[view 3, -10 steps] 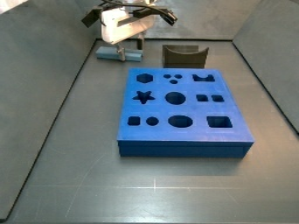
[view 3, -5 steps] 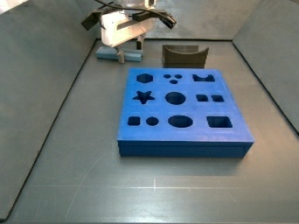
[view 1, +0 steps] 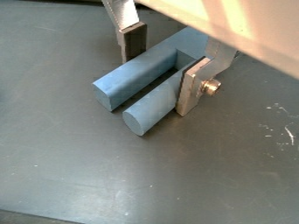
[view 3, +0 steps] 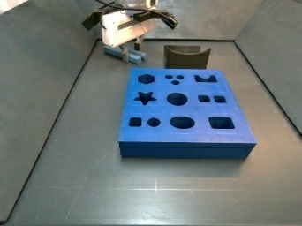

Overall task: Pick up the square-circle object. Move up. Rotate the square-circle object. Place the square-circle object on the fixture. Regrasp the square-circle object. Move to above the board. Insert the square-circle object.
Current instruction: Pick up the square-circle object, then move up, then rotate the square-circle object.

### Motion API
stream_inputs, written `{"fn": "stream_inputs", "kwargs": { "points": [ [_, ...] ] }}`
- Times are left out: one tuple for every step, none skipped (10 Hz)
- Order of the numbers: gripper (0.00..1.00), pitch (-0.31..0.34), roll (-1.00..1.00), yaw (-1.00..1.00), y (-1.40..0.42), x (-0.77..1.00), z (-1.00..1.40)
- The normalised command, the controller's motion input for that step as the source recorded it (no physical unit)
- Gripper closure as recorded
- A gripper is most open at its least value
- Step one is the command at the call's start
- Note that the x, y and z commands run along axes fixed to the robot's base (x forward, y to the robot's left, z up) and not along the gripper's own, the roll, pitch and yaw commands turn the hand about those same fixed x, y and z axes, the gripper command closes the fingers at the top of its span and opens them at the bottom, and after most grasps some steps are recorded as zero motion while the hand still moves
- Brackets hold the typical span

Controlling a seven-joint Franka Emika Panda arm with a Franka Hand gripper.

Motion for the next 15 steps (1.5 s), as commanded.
{"fn": "stream_inputs", "kwargs": {
  "points": [
    [1.00, 0.000, 0.00, 0.00, 0.00, 0.00, 0.00],
    [1.00, 0.000, 0.00, 0.00, 0.00, 0.00, 0.00],
    [1.00, 0.000, 0.00, 0.00, 0.00, 0.00, 0.00],
    [1.00, 0.000, 0.00, 0.00, 0.00, 0.00, 0.00],
    [1.00, 0.000, 0.00, 0.00, 0.00, 0.00, 0.00],
    [1.00, 0.000, 0.00, 0.00, 0.00, 0.00, 0.00],
    [1.00, 0.000, 0.00, 0.00, 0.00, 0.00, 0.00],
    [1.00, 0.000, 0.00, 0.00, 0.00, 0.00, 1.00],
    [1.00, 0.056, -0.02, -0.01, -0.03, -0.04, 1.00],
    [1.00, 0.070, -0.01, -0.01, -0.03, -0.05, 0.88],
    [1.00, 0.076, -0.01, -0.01, -0.02, -0.04, 0.80],
    [1.00, 0.083, -0.01, -0.01, -0.01, -0.03, 0.61],
    [1.00, 0.085, 0.00, -0.01, -0.01, -0.02, 0.47],
    [1.00, 0.073, 0.01, -0.01, 0.00, -0.02, 0.27],
    [1.00, 0.000, 0.00, 0.00, 0.51, -0.31, 0.00]
  ]
}}
